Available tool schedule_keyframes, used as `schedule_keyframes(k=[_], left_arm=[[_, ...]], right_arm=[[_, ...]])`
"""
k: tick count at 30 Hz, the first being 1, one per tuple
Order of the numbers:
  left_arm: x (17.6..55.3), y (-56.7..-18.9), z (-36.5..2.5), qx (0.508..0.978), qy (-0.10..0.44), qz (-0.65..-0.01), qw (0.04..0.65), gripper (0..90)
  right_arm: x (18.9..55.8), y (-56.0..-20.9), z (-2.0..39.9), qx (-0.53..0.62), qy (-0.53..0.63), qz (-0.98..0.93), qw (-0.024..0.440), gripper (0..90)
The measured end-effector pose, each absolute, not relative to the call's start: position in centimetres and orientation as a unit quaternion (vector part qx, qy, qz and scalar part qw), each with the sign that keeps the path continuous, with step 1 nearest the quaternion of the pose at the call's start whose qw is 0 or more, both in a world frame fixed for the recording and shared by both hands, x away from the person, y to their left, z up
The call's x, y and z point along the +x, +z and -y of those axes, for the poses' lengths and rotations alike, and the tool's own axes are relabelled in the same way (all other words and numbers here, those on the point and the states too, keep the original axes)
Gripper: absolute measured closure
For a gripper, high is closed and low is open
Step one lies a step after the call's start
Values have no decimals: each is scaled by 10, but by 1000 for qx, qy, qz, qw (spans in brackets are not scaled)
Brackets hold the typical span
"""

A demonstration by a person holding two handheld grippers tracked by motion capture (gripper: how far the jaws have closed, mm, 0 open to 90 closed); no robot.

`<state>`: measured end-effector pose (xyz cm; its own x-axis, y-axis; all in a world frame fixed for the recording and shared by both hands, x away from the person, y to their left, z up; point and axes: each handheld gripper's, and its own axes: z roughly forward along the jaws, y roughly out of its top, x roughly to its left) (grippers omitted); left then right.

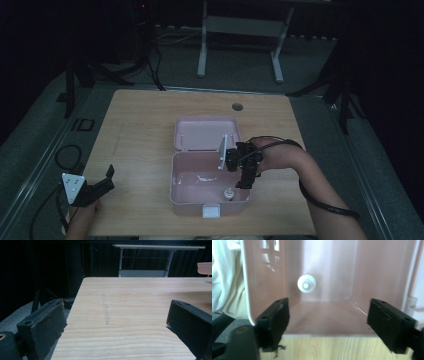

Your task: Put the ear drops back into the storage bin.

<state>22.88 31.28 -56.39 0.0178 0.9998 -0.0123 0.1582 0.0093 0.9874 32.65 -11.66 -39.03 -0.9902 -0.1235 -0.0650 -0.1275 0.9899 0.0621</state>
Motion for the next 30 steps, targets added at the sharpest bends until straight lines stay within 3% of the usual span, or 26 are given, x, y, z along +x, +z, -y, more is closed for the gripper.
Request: schedule_keyframes(k=[12,30], left_arm=[[229,-564,-313,540,452,-536,466,24],[229,-564,-313,540,452,-536,466,24]], right_arm=[[334,-373,143,-28,79,-995,51,138],[345,-404,199,40,93,-993,53,141]])
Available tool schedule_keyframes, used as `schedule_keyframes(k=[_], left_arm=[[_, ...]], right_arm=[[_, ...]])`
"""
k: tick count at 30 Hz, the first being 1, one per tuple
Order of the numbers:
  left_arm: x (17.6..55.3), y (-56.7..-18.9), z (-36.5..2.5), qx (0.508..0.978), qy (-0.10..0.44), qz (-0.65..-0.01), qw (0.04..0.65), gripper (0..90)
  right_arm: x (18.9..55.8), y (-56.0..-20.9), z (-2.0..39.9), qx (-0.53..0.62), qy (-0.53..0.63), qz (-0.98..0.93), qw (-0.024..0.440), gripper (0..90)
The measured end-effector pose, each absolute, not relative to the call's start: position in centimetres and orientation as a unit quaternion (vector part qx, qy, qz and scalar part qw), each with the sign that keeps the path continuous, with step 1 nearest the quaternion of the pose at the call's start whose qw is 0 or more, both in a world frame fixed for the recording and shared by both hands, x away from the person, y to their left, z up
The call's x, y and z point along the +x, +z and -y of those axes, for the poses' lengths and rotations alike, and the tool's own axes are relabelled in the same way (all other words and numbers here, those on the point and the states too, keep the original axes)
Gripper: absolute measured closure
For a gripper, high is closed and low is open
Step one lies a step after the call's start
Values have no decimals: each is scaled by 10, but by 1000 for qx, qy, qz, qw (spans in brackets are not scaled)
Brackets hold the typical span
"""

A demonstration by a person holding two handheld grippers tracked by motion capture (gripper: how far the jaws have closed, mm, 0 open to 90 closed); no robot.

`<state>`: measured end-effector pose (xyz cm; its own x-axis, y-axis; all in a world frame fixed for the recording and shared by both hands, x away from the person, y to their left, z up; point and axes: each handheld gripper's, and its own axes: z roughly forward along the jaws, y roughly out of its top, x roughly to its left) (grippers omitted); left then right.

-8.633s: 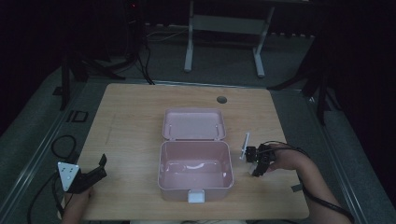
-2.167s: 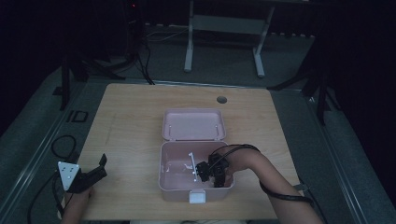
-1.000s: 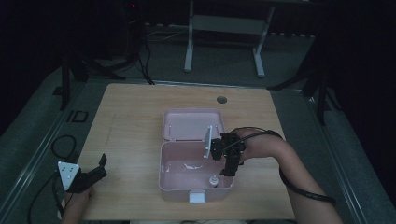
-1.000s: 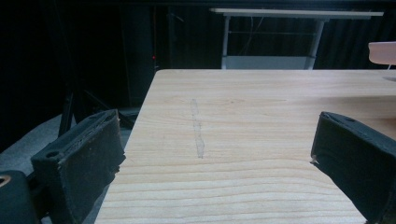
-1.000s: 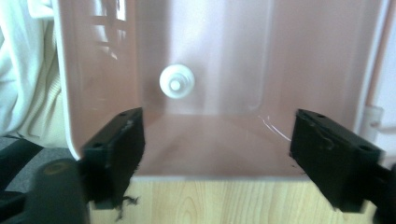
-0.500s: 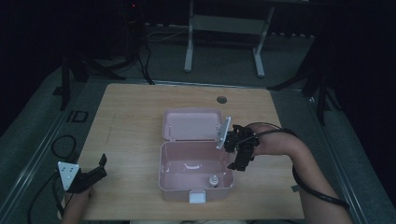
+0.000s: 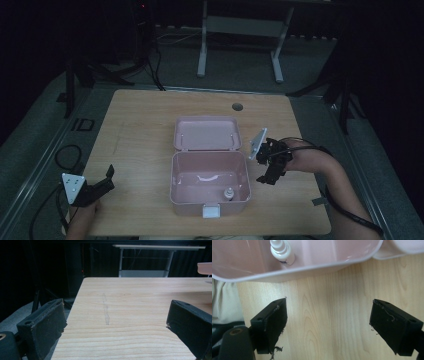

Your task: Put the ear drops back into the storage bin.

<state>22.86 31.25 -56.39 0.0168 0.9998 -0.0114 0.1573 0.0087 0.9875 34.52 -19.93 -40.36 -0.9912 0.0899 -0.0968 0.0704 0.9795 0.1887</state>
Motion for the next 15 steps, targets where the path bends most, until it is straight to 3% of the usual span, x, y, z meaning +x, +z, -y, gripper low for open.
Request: schedule_keyframes(k=[15], left_arm=[[229,-564,-312,540,453,-536,465,24]], right_arm=[[351,-463,243,110,130,-983,69,141]])
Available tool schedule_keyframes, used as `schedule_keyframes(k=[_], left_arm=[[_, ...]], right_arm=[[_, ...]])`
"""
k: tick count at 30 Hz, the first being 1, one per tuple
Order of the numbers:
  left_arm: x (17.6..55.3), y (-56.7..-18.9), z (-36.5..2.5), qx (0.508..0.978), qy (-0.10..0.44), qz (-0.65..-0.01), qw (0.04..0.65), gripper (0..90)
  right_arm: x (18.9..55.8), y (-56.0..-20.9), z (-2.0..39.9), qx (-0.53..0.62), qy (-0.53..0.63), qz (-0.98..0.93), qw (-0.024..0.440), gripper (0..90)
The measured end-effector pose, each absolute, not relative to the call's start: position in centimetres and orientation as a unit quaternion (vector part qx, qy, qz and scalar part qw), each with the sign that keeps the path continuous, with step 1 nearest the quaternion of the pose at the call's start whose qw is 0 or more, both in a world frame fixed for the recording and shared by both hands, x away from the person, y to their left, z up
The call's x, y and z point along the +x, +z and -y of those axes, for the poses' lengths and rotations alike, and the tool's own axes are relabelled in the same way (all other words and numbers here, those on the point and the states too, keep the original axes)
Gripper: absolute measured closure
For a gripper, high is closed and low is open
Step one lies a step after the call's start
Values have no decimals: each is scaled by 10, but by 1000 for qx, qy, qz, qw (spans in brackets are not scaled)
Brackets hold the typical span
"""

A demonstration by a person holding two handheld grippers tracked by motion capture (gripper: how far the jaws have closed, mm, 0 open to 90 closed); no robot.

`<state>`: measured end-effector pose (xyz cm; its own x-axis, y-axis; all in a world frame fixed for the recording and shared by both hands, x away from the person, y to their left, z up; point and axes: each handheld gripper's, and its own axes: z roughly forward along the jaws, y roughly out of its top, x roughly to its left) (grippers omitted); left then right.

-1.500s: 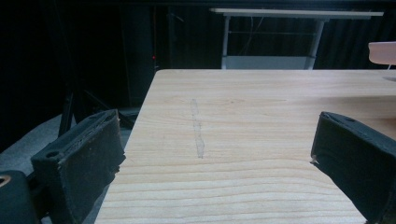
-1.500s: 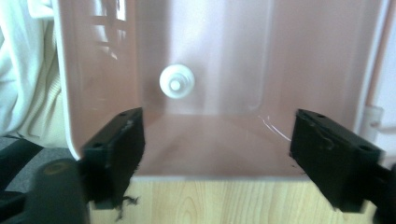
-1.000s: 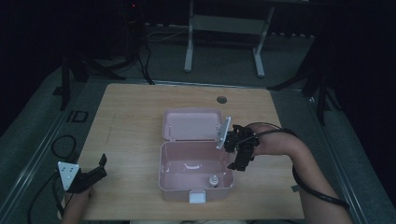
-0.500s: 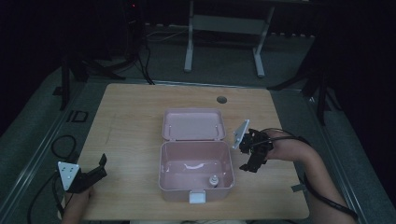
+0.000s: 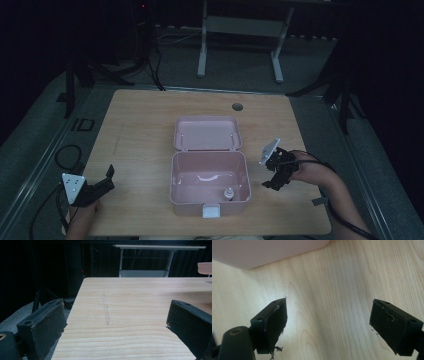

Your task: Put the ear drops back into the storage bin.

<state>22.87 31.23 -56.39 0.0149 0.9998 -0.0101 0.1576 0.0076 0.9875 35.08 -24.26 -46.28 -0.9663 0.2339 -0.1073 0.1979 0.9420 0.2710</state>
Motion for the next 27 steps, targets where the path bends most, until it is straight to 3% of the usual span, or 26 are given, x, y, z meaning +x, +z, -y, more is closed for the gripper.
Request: schedule_keyframes(k=[19,27], left_arm=[[228,-564,-313,539,452,-536,466,24],[228,-564,-312,540,453,-535,466,24]], right_arm=[[358,-500,276,261,202,-929,169,132],[357,-519,289,334,225,-884,239,124]])
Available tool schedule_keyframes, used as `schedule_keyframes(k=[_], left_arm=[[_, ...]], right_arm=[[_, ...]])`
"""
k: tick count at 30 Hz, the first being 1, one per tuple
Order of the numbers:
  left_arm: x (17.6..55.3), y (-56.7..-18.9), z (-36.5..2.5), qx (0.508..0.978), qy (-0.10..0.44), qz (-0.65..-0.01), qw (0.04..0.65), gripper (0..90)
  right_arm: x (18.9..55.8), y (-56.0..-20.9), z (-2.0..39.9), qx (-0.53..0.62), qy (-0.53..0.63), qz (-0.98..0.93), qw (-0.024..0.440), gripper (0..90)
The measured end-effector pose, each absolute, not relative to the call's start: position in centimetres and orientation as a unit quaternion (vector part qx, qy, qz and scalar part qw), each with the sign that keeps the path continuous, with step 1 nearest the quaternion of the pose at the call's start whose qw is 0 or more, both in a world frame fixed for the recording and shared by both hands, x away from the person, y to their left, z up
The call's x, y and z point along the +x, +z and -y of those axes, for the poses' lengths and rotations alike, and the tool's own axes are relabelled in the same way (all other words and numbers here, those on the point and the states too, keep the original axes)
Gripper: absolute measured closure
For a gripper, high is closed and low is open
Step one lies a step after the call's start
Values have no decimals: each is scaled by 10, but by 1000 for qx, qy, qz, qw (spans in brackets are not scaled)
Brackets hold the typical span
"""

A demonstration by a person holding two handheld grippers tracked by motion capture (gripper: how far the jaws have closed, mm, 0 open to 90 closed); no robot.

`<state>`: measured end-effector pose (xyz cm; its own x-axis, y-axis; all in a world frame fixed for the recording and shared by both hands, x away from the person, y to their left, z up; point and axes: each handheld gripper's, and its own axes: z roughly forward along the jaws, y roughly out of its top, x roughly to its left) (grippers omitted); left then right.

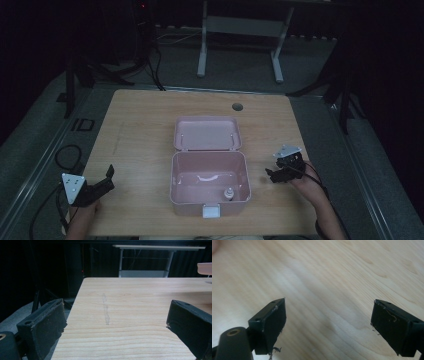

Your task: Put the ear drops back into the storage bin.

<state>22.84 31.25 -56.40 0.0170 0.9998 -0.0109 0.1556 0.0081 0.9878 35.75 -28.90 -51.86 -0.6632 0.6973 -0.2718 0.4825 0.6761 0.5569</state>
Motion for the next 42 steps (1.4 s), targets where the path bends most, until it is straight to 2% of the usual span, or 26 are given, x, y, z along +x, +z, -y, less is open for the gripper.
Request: schedule_keyframes(k=[11,22,42], left_arm=[[229,-564,-313,539,452,-536,466,24],[229,-564,-313,539,452,-536,466,24],[229,-564,-313,540,452,-536,466,24]], right_arm=[[351,-532,302,420,287,-809,294,114],[344,-545,307,453,347,-771,283,114],[333,-552,322,468,406,-723,306,126]])
